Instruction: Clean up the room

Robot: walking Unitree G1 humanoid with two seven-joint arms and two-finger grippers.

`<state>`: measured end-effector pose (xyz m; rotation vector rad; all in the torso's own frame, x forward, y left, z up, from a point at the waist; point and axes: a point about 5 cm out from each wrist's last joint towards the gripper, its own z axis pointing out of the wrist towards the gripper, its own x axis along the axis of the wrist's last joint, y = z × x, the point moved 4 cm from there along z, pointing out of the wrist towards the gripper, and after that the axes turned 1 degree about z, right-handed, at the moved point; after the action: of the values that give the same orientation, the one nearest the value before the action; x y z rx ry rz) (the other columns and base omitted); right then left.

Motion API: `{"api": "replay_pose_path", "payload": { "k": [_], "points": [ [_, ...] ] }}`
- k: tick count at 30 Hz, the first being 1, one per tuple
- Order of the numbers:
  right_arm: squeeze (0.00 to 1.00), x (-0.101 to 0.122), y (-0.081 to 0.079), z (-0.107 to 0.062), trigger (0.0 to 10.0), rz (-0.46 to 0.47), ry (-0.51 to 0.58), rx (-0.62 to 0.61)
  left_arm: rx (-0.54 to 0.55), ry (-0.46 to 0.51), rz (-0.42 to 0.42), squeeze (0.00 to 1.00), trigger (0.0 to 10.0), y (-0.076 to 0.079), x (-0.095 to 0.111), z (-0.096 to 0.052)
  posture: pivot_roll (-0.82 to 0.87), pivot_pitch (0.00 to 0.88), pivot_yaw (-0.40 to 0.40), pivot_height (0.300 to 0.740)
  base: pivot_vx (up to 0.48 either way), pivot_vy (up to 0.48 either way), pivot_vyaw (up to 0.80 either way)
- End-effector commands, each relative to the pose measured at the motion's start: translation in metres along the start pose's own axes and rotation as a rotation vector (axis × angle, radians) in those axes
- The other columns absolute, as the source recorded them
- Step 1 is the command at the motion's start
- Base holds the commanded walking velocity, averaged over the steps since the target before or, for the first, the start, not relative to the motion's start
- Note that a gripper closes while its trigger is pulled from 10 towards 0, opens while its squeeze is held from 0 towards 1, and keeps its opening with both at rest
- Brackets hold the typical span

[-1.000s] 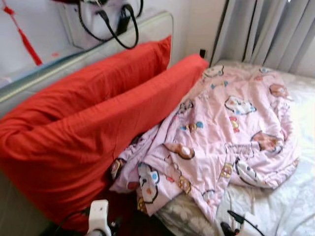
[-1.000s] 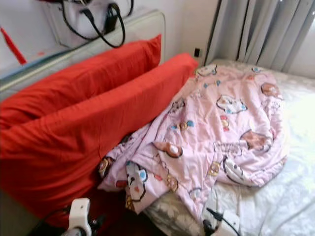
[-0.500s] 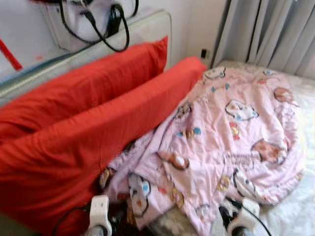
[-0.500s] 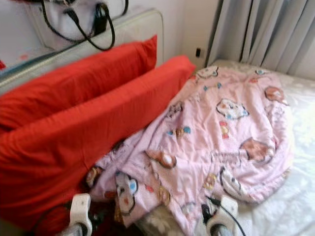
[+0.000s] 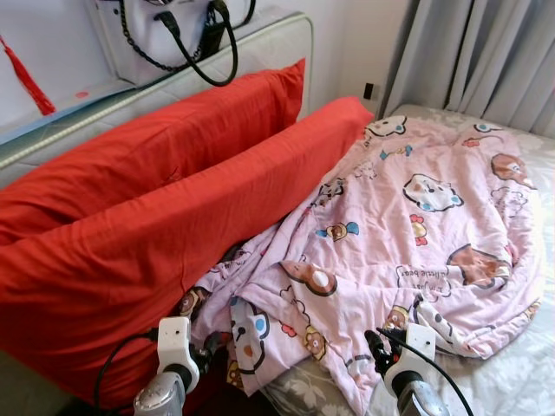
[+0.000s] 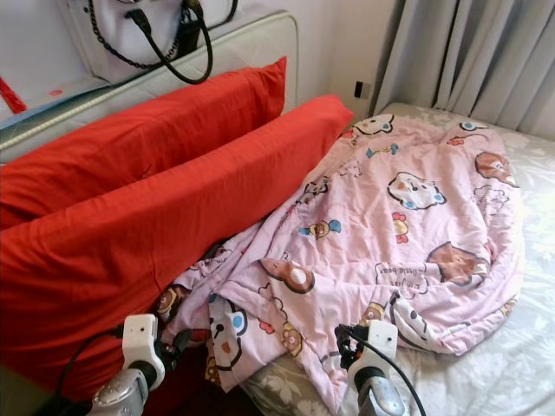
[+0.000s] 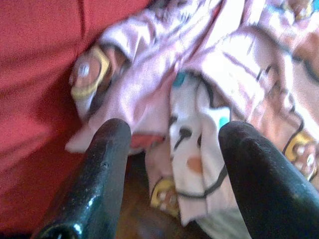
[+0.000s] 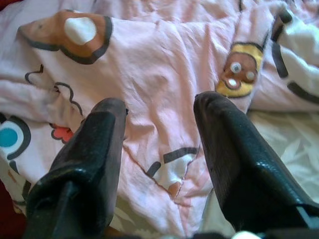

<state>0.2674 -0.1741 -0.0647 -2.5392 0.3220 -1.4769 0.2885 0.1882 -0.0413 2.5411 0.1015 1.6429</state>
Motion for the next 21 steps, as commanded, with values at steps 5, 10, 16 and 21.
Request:
{"api": "replay_pose_path", "payload": {
  "k": [5, 10, 16, 21],
  "points": [
    [0.0, -0.003, -0.012, 0.0, 10.0, -0.074, -0.007, 0.062, 0.003, 0.068, -0.014, 0.0, 10.0, 0.0, 0.009, -0.002, 0.06, 0.05, 0.014, 0.725, 0.0, 0.0, 0.0],
    [0.0, -0.006, -0.015, -0.003, 10.0, -0.072, 0.002, 0.077, -0.005, 0.083, -0.009, 0.0, 10.0, 0.004, 0.011, -0.002, 0.07, 0.046, 0.014, 0.705, 0.0, 0.0, 0.0],
    [0.0, -0.013, -0.022, -0.002, 10.0, -0.102, -0.038, 0.079, -0.014, 0.102, -0.007, 0.0, 10.0, 0.005, 0.014, -0.003, 0.07, 0.034, 0.016, 0.705, 0.0, 0.0, 0.0],
    [0.0, -0.016, -0.027, -0.002, 10.0, -0.112, -0.052, 0.104, -0.017, 0.107, -0.011, 0.0, 10.0, 0.007, 0.015, -0.004, 0.07, 0.033, 0.015, 0.675, 0.0, 0.0, 0.0]
  ]
}}
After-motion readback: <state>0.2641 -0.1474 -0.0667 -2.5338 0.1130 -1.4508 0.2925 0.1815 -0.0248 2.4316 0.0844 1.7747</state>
